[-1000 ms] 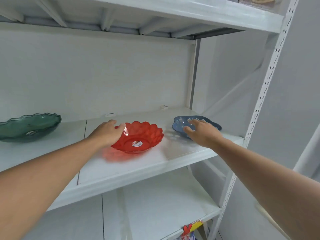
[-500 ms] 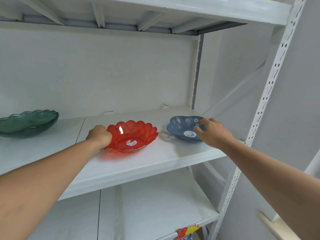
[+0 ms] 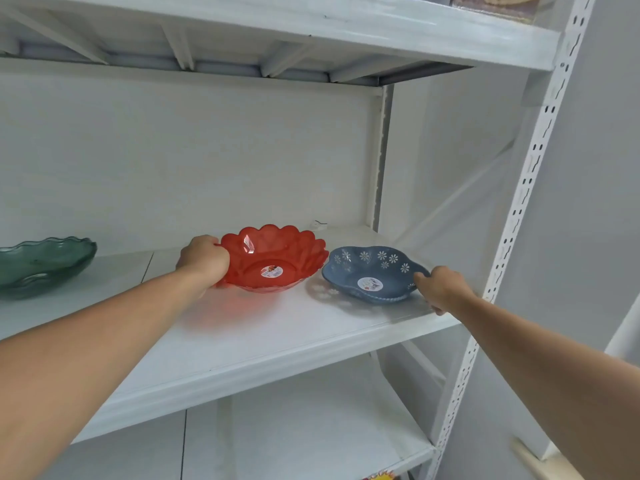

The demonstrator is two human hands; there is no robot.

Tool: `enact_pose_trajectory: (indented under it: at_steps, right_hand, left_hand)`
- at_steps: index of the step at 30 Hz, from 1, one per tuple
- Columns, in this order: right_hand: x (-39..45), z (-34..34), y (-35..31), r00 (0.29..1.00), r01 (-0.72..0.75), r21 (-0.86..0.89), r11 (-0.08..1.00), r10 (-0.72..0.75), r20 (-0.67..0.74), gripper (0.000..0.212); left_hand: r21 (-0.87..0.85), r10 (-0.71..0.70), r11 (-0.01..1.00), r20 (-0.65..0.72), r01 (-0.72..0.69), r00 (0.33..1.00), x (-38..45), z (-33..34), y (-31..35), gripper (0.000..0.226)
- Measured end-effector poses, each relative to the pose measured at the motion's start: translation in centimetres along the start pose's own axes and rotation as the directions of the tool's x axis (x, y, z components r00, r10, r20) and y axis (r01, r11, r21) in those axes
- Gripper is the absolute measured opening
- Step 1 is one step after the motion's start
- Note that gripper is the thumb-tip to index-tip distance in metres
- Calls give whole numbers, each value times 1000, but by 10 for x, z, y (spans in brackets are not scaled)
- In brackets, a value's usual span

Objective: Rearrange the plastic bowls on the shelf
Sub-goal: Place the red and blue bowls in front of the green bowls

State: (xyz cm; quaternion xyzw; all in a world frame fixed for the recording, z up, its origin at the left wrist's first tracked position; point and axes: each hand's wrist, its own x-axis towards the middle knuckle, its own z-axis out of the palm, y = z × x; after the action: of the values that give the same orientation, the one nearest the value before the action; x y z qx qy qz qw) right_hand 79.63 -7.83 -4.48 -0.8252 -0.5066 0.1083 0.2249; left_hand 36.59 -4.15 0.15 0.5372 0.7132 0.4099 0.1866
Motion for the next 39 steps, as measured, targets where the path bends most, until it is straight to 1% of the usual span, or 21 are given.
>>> enact_pose_trajectory:
  at_steps: [2,3,5,7,10,16,22,25,29,32,34,37,39]
  right_hand:
    - [7,5,-5,1000,-16,149,989,14,14,51]
    - [10,8,-8,1000,-26,215,976,22,21,50]
    - [15,13,-12,996,-79,343,936,61,62,38]
    - [19,18,-15,988,-136,399,907,96,119,25]
    - [18,25,-18,979,-179,417,891,120,164,24]
    - [2,17,-36,987,-159,517,841,128,95,24]
    - [-34,0,-65,996,-83,542,836,67,51,26]
    - [-51,-4,-81,997,-79,556,828,59,54,27]
    - [-68,2,-99,998,-58,556,829,32,56,33]
    - [-78,9,-112,997,-29,552,834,-14,74,35]
    - [-84,14,-122,995,0,554,832,-57,86,33]
    - [-92,26,-139,985,53,549,834,-134,108,28]
    - [-99,36,-153,976,80,552,830,-178,126,27]
  left_hand:
    - [-32,-6,999,9,6,1000,0,-1,1,43]
    - [-35,-7,999,8,7,1000,0,-1,1,45]
    - [-28,-5,1000,-1,5,1000,0,-3,-1,44]
    - [-32,-14,999,-12,13,1000,-1,-7,-3,38]
    - [-63,-40,997,-6,40,999,-1,-15,-9,33]
    - [-73,-51,996,-18,50,999,10,-39,-26,36]
    - [-86,-57,995,-48,53,997,22,-68,-46,32]
    - [-108,-88,991,-43,83,995,25,-83,-60,37]
    - [-147,-130,982,-50,122,990,19,-103,-78,42]
    - [-204,-161,968,-52,147,986,11,-120,-95,40]
    - [-191,-169,970,-95,149,981,1,-132,-104,38]
    - [-115,-176,981,-224,153,958,-19,-155,-117,33]
    - [-94,-197,980,-267,178,943,-33,-173,-125,30]
